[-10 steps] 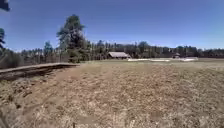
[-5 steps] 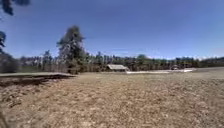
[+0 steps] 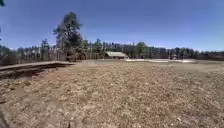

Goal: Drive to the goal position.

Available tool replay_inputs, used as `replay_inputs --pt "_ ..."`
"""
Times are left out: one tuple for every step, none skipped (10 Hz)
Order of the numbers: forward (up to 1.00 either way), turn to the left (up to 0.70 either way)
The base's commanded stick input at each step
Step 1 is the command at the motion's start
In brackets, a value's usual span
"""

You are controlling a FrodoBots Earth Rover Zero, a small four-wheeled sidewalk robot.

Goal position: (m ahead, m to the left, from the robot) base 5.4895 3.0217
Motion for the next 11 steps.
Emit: replay_inputs --pt "0.7 0.0" --pt "0.7 0.0" --pt "0.7 0.0" --pt "0.7 0.0" --pt "0.7 0.0" --pt "0.7 0.0" --pt "0.7 0.0" --pt "0.7 0.0" --pt "0.7 0.0" --pt "0.7 0.0" --pt "0.7 0.0"
